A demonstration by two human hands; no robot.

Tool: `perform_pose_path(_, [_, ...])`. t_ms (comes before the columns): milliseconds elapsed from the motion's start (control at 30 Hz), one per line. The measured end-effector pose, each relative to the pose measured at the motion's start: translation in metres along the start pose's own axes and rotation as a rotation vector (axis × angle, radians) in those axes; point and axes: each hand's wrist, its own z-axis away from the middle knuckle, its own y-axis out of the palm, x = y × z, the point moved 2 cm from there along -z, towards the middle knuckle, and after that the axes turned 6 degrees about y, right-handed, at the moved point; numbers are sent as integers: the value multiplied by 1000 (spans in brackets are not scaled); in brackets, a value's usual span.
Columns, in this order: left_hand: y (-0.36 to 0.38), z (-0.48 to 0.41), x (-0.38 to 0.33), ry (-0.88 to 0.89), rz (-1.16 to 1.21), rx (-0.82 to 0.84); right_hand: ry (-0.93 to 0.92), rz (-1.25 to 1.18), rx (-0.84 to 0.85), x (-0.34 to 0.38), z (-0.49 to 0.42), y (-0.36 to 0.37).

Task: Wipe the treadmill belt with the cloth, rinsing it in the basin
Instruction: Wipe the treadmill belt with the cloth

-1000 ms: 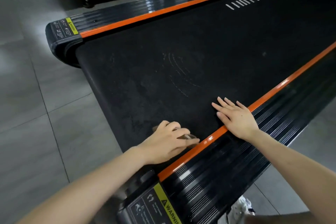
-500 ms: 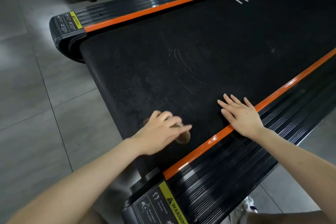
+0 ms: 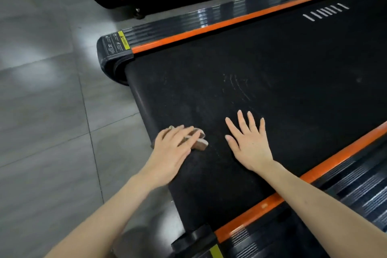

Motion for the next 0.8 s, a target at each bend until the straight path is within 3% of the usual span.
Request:
perform_pose_path(100, [-3, 12, 1, 96, -9, 17, -4, 11, -18, -2, 1, 3])
perform_pose_path(167, [-2, -9, 16, 60, -47, 40, 5, 8, -13, -1, 0, 4])
perform_pose_path(367, [1, -103, 101, -380, -94, 32, -5, -1, -67, -2, 0, 6])
perform_pose_path(467, [1, -125, 133, -481, -110, 40, -5, -4, -86, -3, 1, 8])
perform_pose_path(633, [2, -83, 101, -306, -11, -183, -10, 10, -77, -3, 2, 7])
perform_pose_path(800, [0, -39, 81, -175, 73, -255, -7, 22, -58, -2, 1, 7])
